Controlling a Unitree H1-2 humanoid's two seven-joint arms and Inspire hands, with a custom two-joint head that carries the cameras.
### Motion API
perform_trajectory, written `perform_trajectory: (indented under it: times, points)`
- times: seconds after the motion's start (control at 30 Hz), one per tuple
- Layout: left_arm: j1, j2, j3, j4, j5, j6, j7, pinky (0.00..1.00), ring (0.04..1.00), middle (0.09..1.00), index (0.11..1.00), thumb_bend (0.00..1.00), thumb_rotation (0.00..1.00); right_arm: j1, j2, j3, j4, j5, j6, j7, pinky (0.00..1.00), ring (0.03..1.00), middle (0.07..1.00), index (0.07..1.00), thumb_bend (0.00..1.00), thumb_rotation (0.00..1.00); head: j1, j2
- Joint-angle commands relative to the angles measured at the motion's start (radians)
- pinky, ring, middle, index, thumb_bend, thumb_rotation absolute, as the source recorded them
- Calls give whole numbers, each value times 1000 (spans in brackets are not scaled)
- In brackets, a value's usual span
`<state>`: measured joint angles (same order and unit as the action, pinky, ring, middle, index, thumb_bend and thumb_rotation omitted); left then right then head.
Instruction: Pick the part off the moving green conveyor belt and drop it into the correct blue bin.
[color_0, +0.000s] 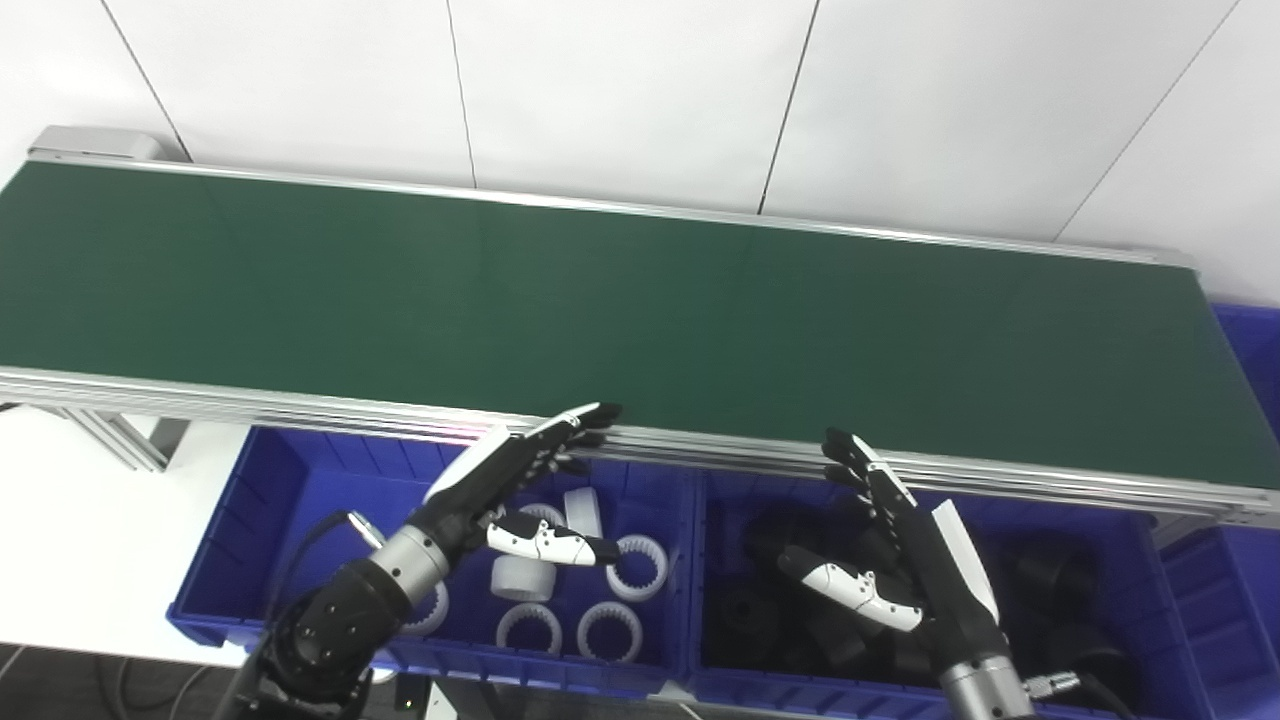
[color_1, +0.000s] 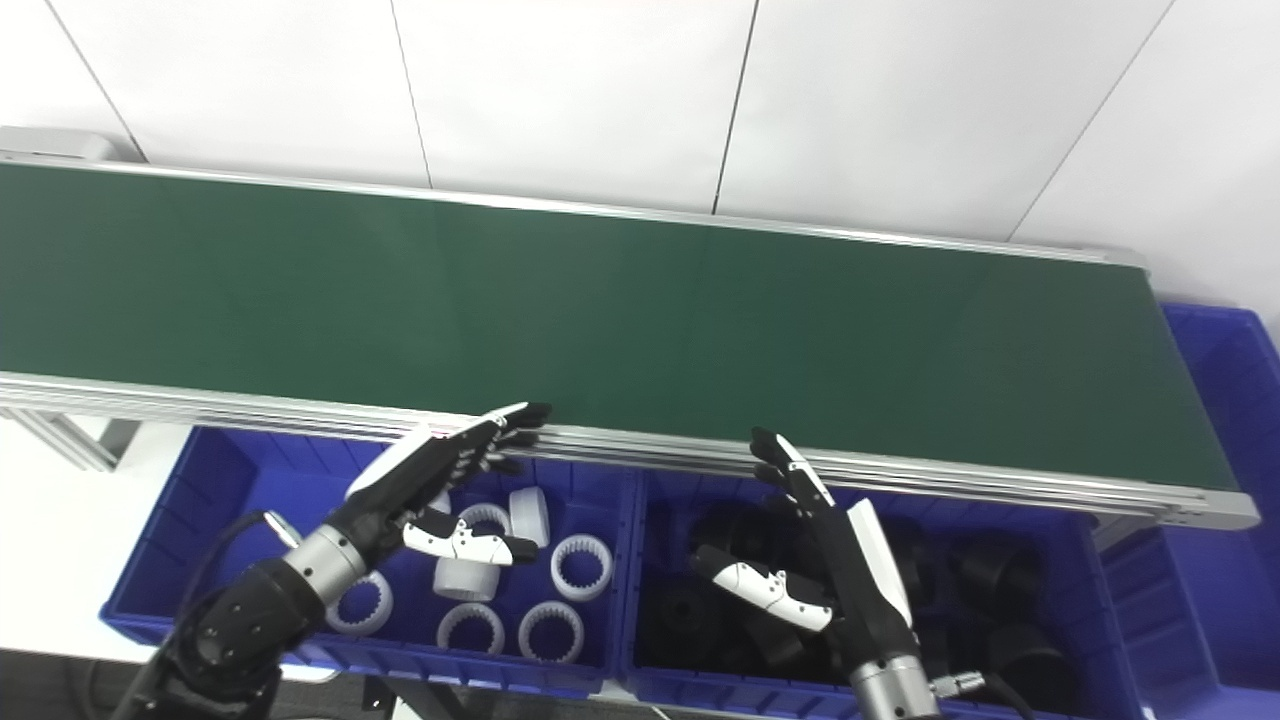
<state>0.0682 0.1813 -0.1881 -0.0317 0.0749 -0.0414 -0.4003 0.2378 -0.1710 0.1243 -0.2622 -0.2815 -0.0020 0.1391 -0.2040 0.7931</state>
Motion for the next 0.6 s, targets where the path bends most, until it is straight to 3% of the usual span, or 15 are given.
perform_trajectory:
  times: [0.0,0.3,0.57]
  points:
    - [-7,0,20,-10,-51,-48,10,803,882,929,933,829,216,-5,5,2,-19,9,-18,-8,788,868,911,927,766,516,-3,1]
    - [3,-14,37,1,-108,-42,25,771,856,903,919,810,209,0,5,2,-26,0,-4,-9,797,871,905,925,777,526,7,-2]
    - [0,-21,40,17,-89,-54,38,773,861,903,910,802,203,-7,6,4,-13,-8,-14,-11,797,869,901,920,773,519,2,-15]
